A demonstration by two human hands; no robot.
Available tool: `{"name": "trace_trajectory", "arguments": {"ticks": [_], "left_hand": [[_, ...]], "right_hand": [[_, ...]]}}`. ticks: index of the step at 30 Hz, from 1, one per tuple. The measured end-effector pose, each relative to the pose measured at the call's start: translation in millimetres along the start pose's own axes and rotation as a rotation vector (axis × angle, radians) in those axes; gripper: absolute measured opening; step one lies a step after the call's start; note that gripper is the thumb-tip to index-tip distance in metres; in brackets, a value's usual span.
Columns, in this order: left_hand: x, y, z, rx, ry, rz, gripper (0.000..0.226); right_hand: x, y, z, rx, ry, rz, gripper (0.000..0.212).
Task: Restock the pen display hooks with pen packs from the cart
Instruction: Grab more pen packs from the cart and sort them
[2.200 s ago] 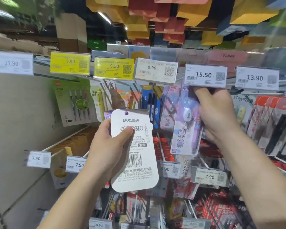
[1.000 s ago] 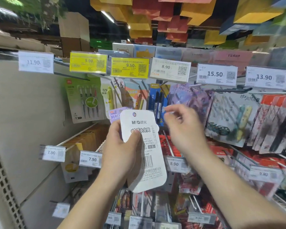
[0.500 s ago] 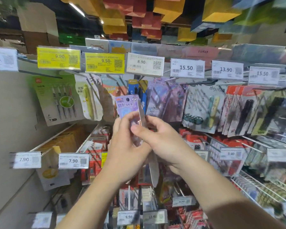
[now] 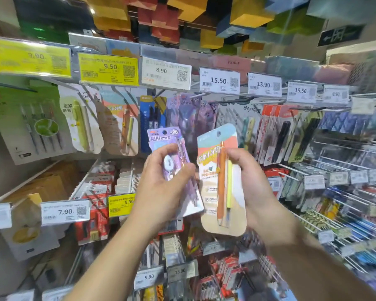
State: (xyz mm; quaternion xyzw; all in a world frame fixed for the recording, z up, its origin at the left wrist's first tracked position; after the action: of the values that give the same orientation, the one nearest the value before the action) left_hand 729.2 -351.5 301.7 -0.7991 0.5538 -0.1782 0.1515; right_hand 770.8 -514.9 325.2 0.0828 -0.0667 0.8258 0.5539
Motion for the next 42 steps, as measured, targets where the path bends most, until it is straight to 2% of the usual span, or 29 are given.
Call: {"name": "trace_trajectory", "arguments": {"ticks": [3, 8, 15, 19, 22, 28, 30, 35, 37, 40, 42], "left_hand": [[2, -2, 6, -0.046, 0.028, -0.016, 0.040], [13, -1, 13, -0.084, 0.067, 0.018, 0.048], [32, 9, 24, -0.145, 0.072, 0.041, 0.045], [51, 13, 26, -0.134, 0.059, 0.056, 0.046], [71, 13, 26, -0.054, 0.019, 0.027, 0.042], [127, 12, 34, 0.000, 0.055, 0.011, 0.037], [145, 15, 40, -0.010, 0.060, 0.001, 0.037], [175, 24, 49, -0.028, 0.003, -0.079, 0.036], [182, 27, 53, -0.056, -0.012, -0.092, 0.035], [193, 32, 53, -0.082, 0.016, -0.076, 0.033], [199, 36, 50, -0.082, 0.036, -0.059, 0.024]], "right_hand": [[-19, 12, -2, 0.009, -0.020, -0.050, 0.049], [-35, 20, -14, -0.001, -0.060, -0.113, 0.049], [-65, 38, -22, -0.139, 0.101, -0.278, 0.029], [-92, 43, -21, -0.190, -0.021, -0.223, 0.033], [-122, 44, -17, -0.217, -0.081, -0.209, 0.036], [-186, 52, 1, -0.234, -0.053, -0.195, 0.052], [-206, 52, 5, -0.204, -0.034, -0.215, 0.047], [-245, 50, 12, -0.152, -0.005, -0.236, 0.016], [-255, 49, 11, -0.143, 0.013, -0.223, 0.024], [-257, 46, 11, -0.131, 0.036, -0.216, 0.050], [-253, 43, 9, -0.140, 0.024, -0.192, 0.055]]}}
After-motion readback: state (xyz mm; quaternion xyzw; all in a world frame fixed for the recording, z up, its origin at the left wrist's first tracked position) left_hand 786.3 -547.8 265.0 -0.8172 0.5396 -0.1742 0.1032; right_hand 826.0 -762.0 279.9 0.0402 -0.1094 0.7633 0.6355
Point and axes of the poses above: each hand's wrist, its own y-axis away from the middle knuckle, its own x-axis out of the palm, z = x × y, the point moved 2 cm from there along -y, towards the middle knuckle, and after that the axes turned 10 degrees about y, right-handed, at the moved point
